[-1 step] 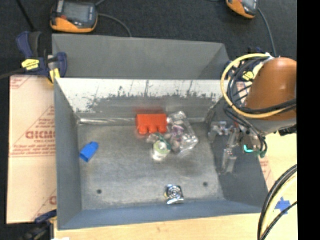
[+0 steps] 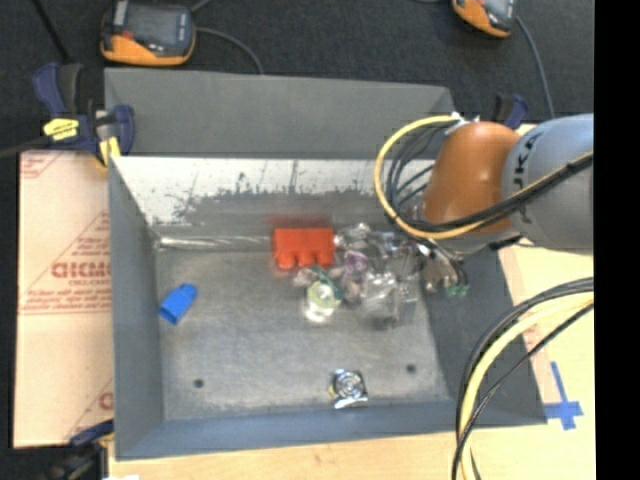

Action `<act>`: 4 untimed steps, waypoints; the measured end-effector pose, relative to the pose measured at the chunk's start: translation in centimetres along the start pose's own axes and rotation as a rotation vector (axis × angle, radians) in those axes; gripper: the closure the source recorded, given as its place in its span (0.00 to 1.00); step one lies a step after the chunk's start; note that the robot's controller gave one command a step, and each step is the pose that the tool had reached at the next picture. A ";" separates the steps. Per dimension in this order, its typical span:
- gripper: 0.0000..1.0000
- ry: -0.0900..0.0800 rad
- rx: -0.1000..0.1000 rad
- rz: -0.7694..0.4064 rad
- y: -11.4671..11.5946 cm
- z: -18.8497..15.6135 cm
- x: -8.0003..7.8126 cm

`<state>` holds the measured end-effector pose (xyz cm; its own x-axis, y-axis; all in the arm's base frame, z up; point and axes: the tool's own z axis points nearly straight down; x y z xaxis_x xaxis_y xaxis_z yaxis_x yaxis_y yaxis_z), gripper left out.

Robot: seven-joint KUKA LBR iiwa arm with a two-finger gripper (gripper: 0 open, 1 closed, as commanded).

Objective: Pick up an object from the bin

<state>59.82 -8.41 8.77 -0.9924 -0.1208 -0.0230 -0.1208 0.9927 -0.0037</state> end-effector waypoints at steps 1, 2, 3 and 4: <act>0.00 0.013 -0.003 0.021 0.8 -1.5 -1.5; 0.00 0.017 -0.003 0.187 1.4 -1.3 -1.6; 0.00 0.000 -0.004 0.475 2.2 0.8 -2.4; 0.00 -0.001 -0.002 0.731 2.8 0.8 -2.3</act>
Offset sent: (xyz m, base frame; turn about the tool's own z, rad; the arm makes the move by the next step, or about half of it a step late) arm 0.0109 0.0100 0.0123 0.0228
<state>61.81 -5.31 7.99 -0.8197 0.5724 -0.0201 0.5722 0.8200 0.0147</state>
